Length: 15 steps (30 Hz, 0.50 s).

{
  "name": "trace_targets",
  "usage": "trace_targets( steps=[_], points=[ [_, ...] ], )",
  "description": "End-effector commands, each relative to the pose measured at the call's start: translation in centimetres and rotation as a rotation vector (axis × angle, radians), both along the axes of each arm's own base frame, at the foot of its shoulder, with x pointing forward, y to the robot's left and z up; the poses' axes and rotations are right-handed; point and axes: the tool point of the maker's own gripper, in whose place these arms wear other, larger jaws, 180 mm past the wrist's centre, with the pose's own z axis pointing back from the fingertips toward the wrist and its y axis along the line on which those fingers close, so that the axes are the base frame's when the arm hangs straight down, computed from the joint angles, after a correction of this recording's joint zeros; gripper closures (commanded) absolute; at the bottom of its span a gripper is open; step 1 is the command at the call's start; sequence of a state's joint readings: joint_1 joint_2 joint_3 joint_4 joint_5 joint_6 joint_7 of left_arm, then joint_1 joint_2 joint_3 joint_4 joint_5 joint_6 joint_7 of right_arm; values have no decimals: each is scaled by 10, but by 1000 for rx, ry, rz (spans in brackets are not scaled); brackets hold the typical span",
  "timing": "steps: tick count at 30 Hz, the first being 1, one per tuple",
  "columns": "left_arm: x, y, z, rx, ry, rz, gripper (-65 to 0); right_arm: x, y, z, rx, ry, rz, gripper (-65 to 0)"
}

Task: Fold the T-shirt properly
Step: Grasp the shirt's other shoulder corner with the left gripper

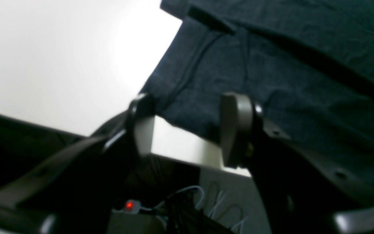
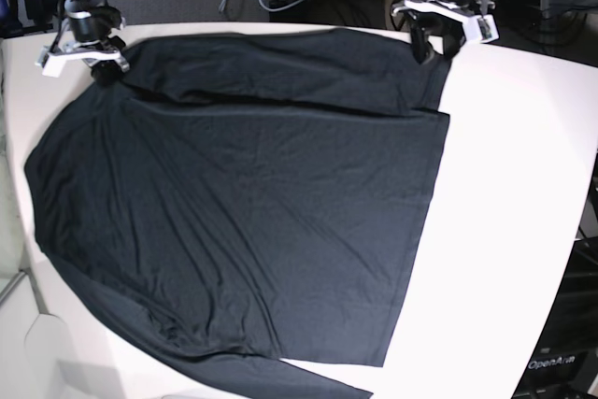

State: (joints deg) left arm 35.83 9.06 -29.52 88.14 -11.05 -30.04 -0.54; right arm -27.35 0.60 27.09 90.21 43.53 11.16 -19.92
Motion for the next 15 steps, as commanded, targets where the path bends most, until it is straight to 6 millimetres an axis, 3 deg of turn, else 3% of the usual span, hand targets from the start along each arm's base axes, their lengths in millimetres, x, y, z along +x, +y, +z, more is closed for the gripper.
trace_targets(
  steps=[1,6,15],
  points=[
    [0,-1,5,-12,-12,-7,-313,1,-3,5,-7,-17,-2,0],
    [-6,-9,-9,-59,79,-33,-313,1,-3,5,-7,-17,-2,0],
    [9,-16,-16,-89,118,-59,-312,-1,-4,5,-9,-14,-5,0]
  ],
)
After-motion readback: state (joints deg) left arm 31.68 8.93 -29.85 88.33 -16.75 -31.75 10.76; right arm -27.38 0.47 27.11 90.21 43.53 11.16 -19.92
